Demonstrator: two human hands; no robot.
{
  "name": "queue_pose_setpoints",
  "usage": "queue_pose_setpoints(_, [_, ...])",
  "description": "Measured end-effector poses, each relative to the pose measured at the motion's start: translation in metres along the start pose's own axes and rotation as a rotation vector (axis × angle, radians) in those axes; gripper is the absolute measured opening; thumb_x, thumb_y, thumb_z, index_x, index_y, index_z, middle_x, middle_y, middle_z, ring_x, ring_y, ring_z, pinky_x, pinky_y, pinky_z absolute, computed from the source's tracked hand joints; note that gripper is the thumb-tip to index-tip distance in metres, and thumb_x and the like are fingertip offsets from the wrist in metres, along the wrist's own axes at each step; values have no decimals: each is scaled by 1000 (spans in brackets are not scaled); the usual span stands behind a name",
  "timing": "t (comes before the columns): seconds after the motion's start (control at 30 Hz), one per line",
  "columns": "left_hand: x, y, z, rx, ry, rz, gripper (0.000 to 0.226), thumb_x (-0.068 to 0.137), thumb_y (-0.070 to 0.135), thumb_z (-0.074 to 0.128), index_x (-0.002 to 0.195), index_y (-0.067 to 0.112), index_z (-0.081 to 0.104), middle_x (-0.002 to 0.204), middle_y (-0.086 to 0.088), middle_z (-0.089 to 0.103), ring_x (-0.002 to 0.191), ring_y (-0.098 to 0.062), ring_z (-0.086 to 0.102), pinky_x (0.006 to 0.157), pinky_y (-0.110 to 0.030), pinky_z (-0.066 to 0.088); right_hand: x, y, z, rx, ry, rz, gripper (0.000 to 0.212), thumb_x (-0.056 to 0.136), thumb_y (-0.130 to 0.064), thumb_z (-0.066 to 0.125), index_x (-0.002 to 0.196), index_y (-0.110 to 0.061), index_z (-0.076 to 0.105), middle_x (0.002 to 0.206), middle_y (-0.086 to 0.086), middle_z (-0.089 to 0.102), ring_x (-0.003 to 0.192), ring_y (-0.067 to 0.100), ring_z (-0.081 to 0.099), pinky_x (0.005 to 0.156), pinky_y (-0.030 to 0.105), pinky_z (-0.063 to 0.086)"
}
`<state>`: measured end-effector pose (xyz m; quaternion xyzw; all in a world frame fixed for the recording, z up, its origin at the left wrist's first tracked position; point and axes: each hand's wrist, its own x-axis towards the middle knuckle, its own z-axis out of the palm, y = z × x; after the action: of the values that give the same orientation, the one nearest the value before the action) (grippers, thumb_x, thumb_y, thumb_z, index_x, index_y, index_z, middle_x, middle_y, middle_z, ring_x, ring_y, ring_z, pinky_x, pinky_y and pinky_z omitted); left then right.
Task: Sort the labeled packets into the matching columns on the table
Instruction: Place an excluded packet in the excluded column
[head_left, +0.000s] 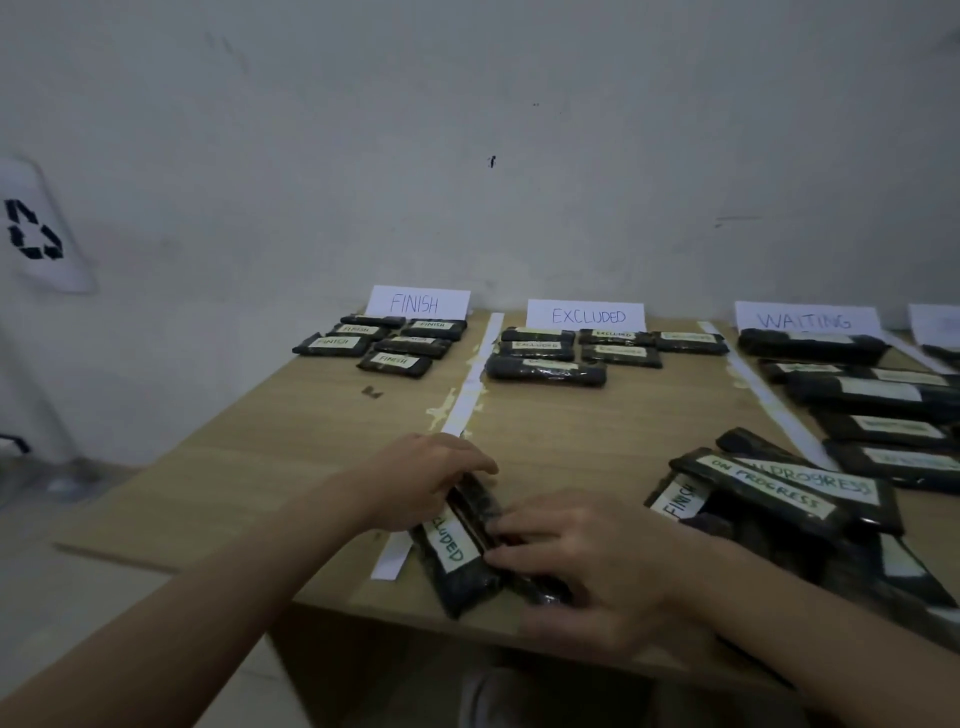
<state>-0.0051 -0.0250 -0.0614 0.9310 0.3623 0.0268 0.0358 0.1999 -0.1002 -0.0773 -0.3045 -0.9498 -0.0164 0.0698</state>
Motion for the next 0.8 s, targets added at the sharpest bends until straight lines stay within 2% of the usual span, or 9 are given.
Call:
queue_pose_setpoints(0.07, [1,1,3,-19,-18,14,47,89,1,39,130,22,50,135,4,51,126,-12,42,105,-30,33,-6,3,2,17,-48,23,58,84,-51,52,133,-19,47,144,5,41,131,22,41,106,40,37])
queue_pose_setpoints(0.13, [5,4,4,-43,-33,23,45,90,2,40,130,21,50,135,4,51,125,-12,43,104,-27,33,-10,7,2,113,-14,86,52,84,-38,57,132,-20,48,145,2,40,131,17,40,107,32,36])
queue_pose_setpoints(0.2, [9,6,5,-84,-40,18,43,92,5,39,131,20,49,135,3,51,124,-12,44,102,-25,33,-11,10,-1,201,96,161,45,81,-21,57,126,-19,56,137,0,51,120,8,49,102,18,38])
queue_pose_setpoints(0.27, [15,9,6,-157,2,-2,38,95,10,38,131,20,49,132,2,53,121,-13,46,99,-24,33,-12,17,-4,253,329,248,40,75,-12,56,114,-15,64,113,-1,67,97,5,59,85,8,44])
queue_pose_setpoints(0.37, [22,15,5,-389,164,-58,33,97,14,39,127,18,53,122,3,58,109,-9,50,89,-16,37,-14,29,-15,439,693,496,30,83,-5,58,109,-19,65,90,-4,70,73,18,66,63,29,55])
queue_pose_setpoints(0.43, [27,18,3,-523,288,-94,30,96,15,42,123,19,57,115,7,60,104,-6,52,85,-11,38,-14,40,-23,618,809,625,26,89,-10,56,107,-27,61,92,-2,69,78,24,67,65,38,57])
queue_pose_setpoints(0.5, [32,19,1,-666,411,-126,27,95,15,46,117,20,60,111,8,62,101,-5,56,84,-10,41,-16,50,-31,839,933,713,21,91,-12,54,103,-29,59,96,4,68,90,21,66,75,38,58])
queue_pose_setpoints(0.6, [38,20,-8,-891,530,-137,24,93,12,49,111,18,64,105,2,65,94,-4,59,78,-10,47,-20,60,-42,1109,1116,756,16,92,-8,51,99,-20,59,93,6,68,88,21,67,76,37,58])
queue_pose_setpoints(0.8, [49,29,-22,-1235,554,-122,20,91,8,52,105,9,66,107,-11,63,92,-14,60,73,-27,57,-30,69,-49,1280,1203,723,15,93,-5,46,102,-9,57,94,10,69,88,24,67,77,37,58])
